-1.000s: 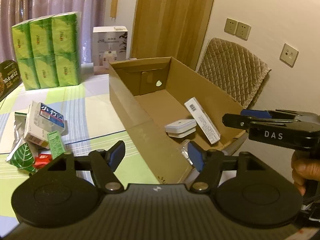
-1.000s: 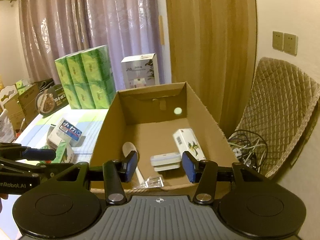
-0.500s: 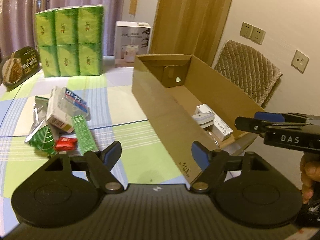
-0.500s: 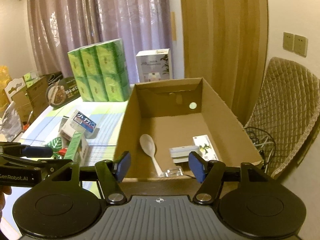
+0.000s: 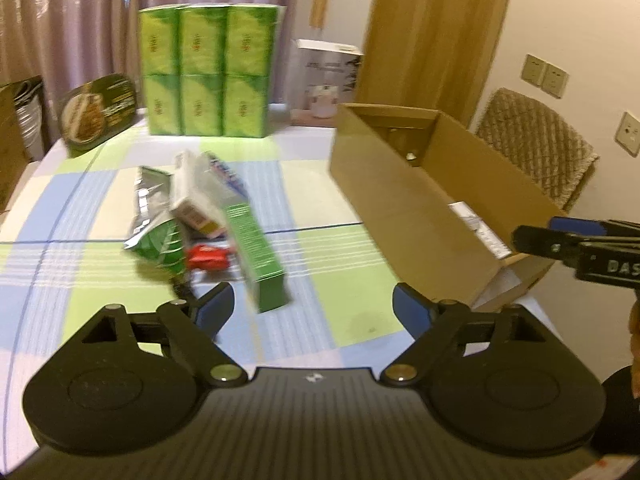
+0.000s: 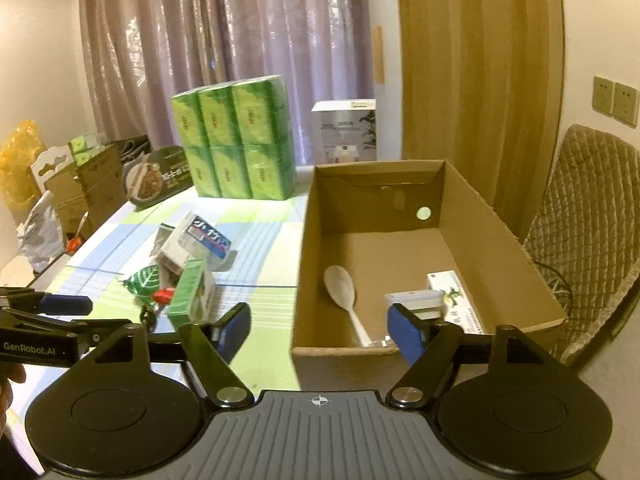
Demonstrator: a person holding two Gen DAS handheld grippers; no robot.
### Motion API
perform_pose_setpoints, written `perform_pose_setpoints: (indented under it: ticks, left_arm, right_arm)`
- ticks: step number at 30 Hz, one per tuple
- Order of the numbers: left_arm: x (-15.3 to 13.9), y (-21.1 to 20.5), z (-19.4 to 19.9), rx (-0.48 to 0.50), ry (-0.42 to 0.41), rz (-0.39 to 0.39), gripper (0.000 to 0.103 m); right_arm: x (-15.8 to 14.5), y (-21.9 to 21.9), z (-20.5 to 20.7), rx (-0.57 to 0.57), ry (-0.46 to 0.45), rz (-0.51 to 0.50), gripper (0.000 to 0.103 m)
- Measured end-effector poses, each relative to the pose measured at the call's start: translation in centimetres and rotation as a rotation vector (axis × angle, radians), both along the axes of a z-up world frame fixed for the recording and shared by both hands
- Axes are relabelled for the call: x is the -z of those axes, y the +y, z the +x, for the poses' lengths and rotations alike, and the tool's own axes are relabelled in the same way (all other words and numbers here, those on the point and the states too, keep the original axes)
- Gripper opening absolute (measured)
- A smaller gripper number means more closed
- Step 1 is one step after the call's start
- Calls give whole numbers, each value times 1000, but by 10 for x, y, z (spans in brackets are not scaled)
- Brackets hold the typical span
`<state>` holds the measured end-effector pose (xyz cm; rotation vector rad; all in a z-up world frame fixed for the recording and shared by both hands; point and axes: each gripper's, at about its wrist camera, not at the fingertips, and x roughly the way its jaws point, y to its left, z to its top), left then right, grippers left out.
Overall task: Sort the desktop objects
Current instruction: 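Withdraw both tools back over the remaining table items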
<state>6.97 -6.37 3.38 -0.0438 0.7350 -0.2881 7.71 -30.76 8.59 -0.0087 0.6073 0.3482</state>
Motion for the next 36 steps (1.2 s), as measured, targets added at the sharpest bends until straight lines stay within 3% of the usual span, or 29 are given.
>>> perform_pose_setpoints:
  ticks: [9, 20, 36]
  left_arm:
    - [5, 53, -5, -79, 12, 52, 93]
    - [19, 105, 4, -144, 42, 88, 93]
    - [61, 111, 47, -99, 93, 99, 92]
  right_arm:
    - [-3, 35, -7, -80, -8, 8, 83]
    - [7, 84, -5, -184, 13, -13, 83]
    - [55, 136, 31, -240, 87, -64, 83]
